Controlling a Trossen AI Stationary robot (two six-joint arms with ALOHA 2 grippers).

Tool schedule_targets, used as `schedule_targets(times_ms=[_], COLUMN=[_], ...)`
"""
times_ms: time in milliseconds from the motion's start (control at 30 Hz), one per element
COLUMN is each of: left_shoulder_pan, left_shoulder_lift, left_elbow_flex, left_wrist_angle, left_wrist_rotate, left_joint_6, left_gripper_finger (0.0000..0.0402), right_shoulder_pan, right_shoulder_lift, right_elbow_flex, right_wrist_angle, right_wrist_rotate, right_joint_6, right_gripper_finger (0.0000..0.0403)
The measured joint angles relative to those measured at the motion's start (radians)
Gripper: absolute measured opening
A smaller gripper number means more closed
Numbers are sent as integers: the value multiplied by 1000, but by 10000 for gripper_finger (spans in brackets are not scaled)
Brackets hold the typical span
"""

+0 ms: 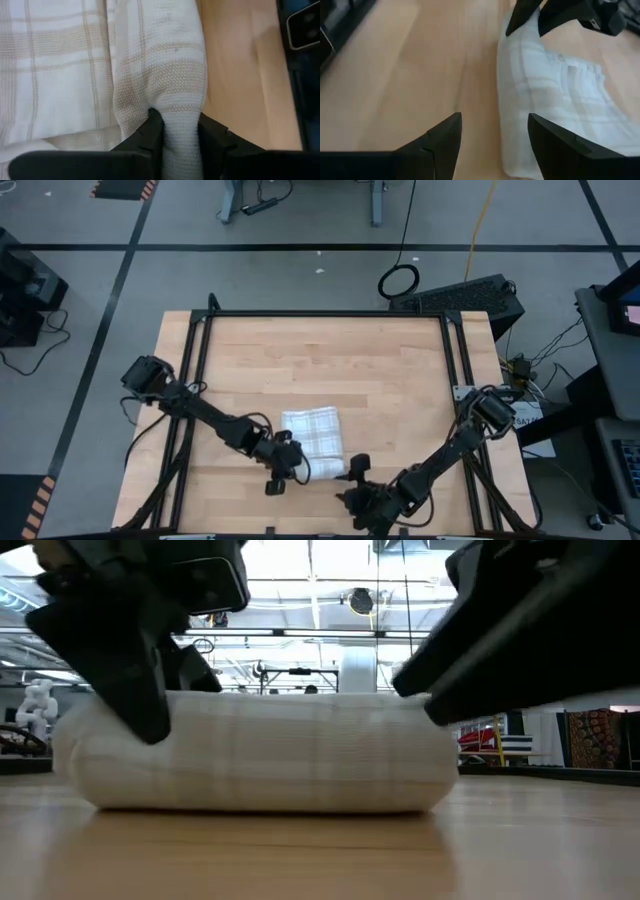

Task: Roll towel
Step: Roll the white kitchen towel

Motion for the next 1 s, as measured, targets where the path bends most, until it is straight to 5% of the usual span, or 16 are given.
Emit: schedule_targets(times_ms=[167, 400, 567, 733, 1000], left_shoulder_pan=[40, 98, 161, 184, 222], left_shoulder_lift=[0, 1, 2, 1, 1], left_elbow_flex=[-1, -22, -93, -132, -139], left_wrist_angle=[17, 80, 246, 302, 308], left_wrist_rotate=[54, 129, 215, 230, 288], left_joint_6=[4, -7, -76, -96, -108], left_gripper_finger=[90, 90, 90, 90, 90], right_shoulder_pan=[-23, -43, -76, -78, -112], right_shoulder_lift=[-89, -383, -529, -497, -332], right_elbow_flex=[-88, -345, -611, -776, -716], right_wrist_angle=[-8, 19, 392, 771, 892], right_wrist_rotate=[-23, -156, -297, -257, -184], right_joint_6=[-88, -181, -226, -229, -276], right_gripper_finger=[218, 218, 229, 262, 300])
